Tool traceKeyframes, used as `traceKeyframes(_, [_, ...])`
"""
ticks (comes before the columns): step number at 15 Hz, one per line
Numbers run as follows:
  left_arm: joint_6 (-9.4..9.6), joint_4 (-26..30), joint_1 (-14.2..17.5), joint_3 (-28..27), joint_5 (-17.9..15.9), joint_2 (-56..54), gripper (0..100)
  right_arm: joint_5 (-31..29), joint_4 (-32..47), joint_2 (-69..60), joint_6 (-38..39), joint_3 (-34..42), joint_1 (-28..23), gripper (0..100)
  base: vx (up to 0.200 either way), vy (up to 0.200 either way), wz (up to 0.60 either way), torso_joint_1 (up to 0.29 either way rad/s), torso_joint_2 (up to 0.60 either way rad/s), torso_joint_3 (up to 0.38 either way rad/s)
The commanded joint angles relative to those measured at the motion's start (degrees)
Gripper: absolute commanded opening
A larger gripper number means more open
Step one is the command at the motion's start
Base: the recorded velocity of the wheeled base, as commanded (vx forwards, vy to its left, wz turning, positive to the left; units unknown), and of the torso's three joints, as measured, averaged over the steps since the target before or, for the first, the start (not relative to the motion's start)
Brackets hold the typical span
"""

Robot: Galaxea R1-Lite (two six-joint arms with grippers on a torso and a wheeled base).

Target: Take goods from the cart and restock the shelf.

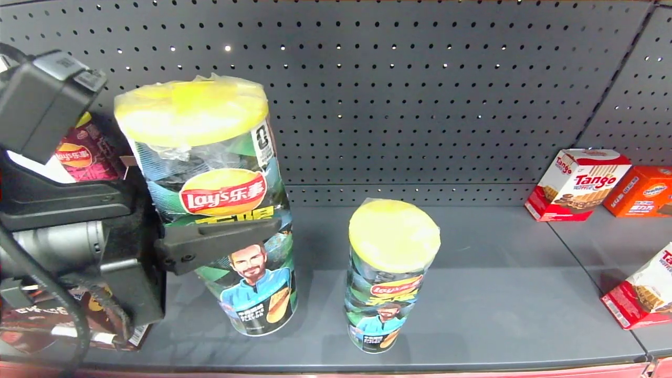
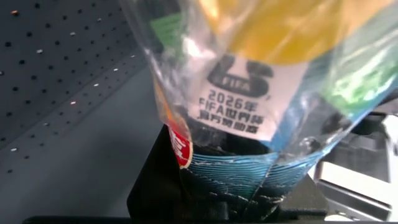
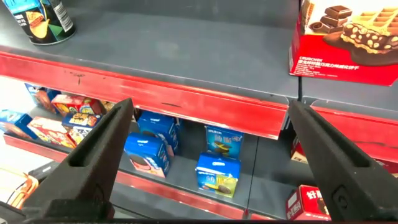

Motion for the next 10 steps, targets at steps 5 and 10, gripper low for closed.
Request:
traceKeyframes(5, [2.12, -4.85, 1.97, -4.73, -3.77, 12.72, 0, -0.02, -0.04, 0.11, -0.01, 0.00, 0.02, 100, 0.000, 0.000, 0.00, 0.000, 0.00, 0.000])
traceKeyframes(10, [1.77, -5.11, 2.14, -13.26, -4.03, 21.77, 0, -0.02, -0.04, 0.11, -0.01, 0.00, 0.02, 100, 0.000, 0.000, 0.00, 0.000, 0.00, 0.000])
